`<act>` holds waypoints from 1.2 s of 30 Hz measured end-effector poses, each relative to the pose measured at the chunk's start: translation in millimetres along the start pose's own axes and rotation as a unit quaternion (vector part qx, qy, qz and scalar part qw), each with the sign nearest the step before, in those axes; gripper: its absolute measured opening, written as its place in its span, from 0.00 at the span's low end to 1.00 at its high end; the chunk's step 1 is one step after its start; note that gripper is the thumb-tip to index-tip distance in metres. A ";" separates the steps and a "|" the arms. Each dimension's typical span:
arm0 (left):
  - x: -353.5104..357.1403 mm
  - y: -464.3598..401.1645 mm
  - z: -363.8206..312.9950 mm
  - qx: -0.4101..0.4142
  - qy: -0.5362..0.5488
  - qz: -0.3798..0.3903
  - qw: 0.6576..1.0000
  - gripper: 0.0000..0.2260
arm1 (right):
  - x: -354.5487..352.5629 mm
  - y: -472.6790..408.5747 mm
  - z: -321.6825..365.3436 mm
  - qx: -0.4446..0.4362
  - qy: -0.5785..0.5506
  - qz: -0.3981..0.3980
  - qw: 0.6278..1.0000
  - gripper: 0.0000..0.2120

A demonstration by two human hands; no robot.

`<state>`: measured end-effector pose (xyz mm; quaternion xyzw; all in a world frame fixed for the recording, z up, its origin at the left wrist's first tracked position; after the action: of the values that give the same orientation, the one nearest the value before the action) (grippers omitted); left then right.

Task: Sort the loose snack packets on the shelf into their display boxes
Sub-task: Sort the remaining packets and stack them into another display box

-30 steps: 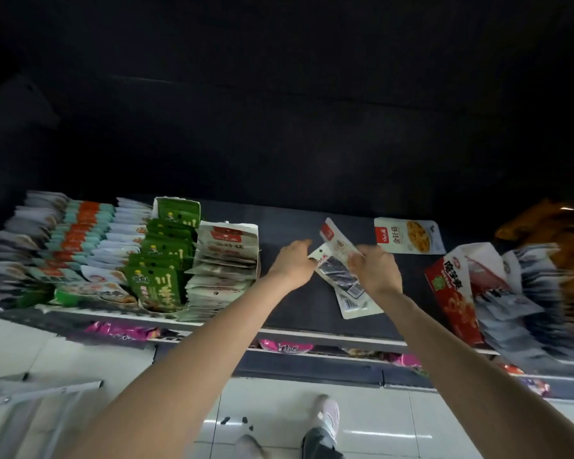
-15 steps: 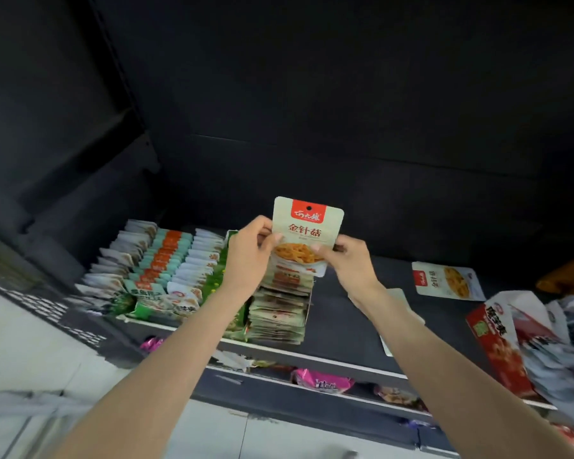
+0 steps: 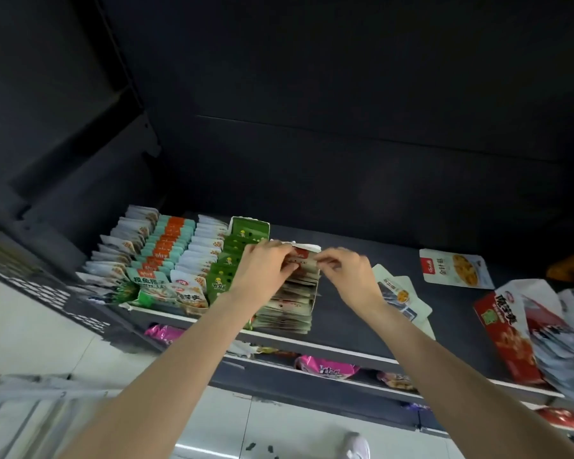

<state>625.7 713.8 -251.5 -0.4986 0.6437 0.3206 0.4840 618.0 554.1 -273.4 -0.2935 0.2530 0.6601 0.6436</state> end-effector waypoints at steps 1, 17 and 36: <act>0.5 -1.6 -9.7 0.018 -0.026 -0.025 0.999 0.14 | -4.5 2.9 -6.5 0.009 -0.006 -0.022 1.000 0.10; 193.1 -36.5 -79.9 -0.154 0.091 0.330 0.927 0.32 | -4.3 29.1 -195.9 0.253 0.270 0.149 0.917 0.34; -2.7 -36.9 -51.1 -0.100 0.429 -0.104 0.892 0.06 | -63.1 -0.8 -23.0 0.076 -0.316 -0.066 0.943 0.06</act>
<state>645.4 658.0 -229.7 -0.6976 0.6975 0.0864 0.1389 620.2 493.5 -244.5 -0.0362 0.0659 0.6536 0.7531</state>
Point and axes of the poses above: each hand's wrist, its own y-axis away from the middle knuckle, its own x-axis out of the palm, z = x × y, the point moved 3 cm from there along -y, towards the middle knuckle
